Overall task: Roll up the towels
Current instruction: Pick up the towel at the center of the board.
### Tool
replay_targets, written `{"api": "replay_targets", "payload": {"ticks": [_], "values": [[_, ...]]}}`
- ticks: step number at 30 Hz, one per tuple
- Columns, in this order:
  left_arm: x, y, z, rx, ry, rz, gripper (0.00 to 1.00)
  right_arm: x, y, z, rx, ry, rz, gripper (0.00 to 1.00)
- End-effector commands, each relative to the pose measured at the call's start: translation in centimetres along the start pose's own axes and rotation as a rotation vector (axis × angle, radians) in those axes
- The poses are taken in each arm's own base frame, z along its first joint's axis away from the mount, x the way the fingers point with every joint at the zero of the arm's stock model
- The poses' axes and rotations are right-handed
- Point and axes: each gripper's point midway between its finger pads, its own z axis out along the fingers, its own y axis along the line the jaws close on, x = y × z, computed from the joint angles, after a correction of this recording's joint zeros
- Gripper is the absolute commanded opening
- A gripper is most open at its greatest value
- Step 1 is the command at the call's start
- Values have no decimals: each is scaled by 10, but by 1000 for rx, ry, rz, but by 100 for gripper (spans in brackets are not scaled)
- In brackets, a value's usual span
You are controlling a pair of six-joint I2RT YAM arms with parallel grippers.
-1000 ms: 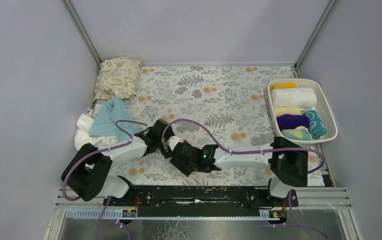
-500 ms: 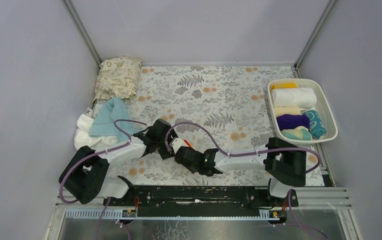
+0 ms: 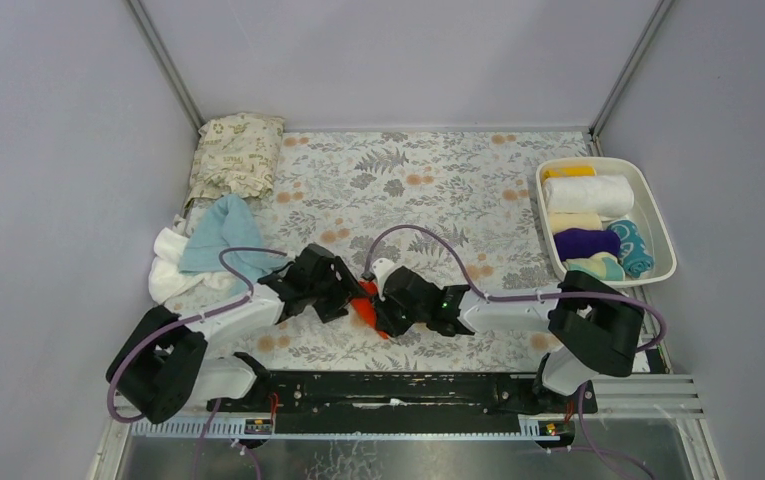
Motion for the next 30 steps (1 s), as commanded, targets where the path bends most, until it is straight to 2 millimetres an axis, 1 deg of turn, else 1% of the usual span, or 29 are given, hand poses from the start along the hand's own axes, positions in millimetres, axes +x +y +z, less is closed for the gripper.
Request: {"api": "replay_targets", "payload": {"ticks": [1, 5, 9, 12, 13, 14, 16, 18, 19, 20, 22, 24, 26, 30], "values": [[1, -3, 12, 14, 13, 1, 67, 66, 7, -1, -134, 205, 161, 15], [1, -5, 22, 11, 26, 6, 63, 70, 1, -1, -162, 202, 256, 14], [2, -7, 30, 11, 40, 4, 56, 77, -4, 1, -189, 207, 363, 13], [3, -7, 35, 4, 53, 8, 48, 83, -11, 1, -159, 210, 409, 13], [5, -8, 36, 0, 59, 13, 45, 84, -15, 1, -134, 215, 401, 15], [5, -7, 38, -7, 61, 16, 43, 82, -19, -1, -111, 216, 386, 18], [6, -4, 40, -27, 64, 25, 40, 74, -26, -6, -61, 212, 344, 28], [7, 1, 41, -58, 65, 34, 36, 58, -32, -13, -6, 200, 291, 39], [8, 3, 41, -70, 66, 39, 35, 50, -35, -16, 21, 191, 260, 47], [8, 5, 42, -83, 65, 42, 34, 40, -36, -18, 43, 179, 232, 52], [10, 8, 42, -99, 68, 47, 34, 22, -38, -21, 85, 157, 173, 60], [11, 10, 43, -114, 72, 53, 34, 5, -37, -21, 124, 136, 119, 64], [12, 12, 44, -129, 78, 57, 34, -9, -36, -19, 151, 117, 80, 66], [15, 11, 46, -135, 86, 64, 34, -23, -33, -6, 158, 101, 63, 68]]}}
